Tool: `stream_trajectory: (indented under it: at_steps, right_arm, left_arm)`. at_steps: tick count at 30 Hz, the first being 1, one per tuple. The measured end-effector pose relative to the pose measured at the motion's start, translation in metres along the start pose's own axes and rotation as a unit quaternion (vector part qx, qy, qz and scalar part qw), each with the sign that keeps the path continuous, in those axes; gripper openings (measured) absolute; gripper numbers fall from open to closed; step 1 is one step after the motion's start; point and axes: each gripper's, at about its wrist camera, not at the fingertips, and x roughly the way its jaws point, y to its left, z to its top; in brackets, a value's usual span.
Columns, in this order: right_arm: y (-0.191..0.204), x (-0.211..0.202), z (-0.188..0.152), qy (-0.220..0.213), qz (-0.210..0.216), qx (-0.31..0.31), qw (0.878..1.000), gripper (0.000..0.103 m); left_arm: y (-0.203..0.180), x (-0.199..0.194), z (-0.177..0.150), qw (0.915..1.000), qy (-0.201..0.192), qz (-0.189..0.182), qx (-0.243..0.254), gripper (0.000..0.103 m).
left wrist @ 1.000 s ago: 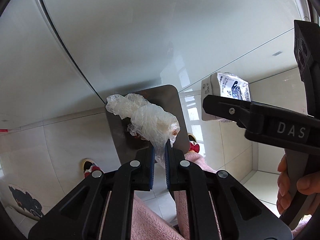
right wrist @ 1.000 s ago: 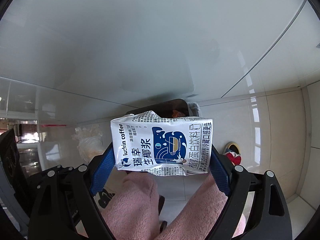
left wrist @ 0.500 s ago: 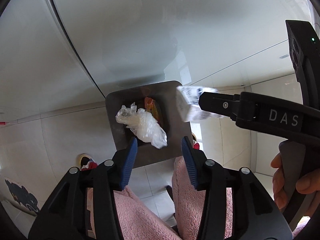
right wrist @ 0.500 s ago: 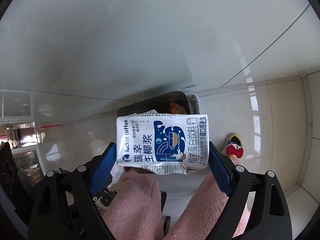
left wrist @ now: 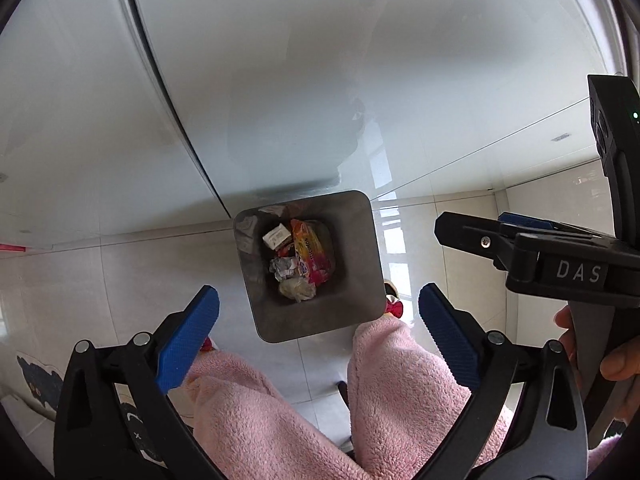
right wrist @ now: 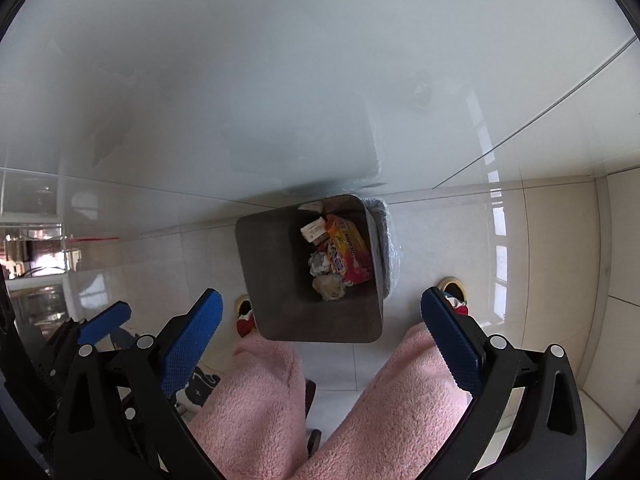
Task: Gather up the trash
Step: 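Raise both open tools back up to the counter trash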
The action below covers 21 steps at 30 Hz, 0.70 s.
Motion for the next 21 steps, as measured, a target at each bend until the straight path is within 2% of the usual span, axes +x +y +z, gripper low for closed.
stream_trajectory:
  at_steps: [5,13,21]
  right_arm:
    - [0.003,-0.048,-0.005,-0.032,0.003,-0.026,0.999,0.1]
    - [-0.003,-0.151,-0.013,-0.123,0.002,-0.037,0.992,0.1]
    - [-0.003,-0.254,-0.003,-0.251,0.006,-0.028,0.968,0.1]
  left_arm:
    - [-0.009,-0.043,0.002,0.9993,-0.029,0.001,0.024,0.095]
    - [-0.026,-0.127,0.02,0.9948,-0.09,0.015,0.046,0.095]
    - [-0.041,-0.201,0.052,0.9899,-0.137,0.021,0.028,0.095]
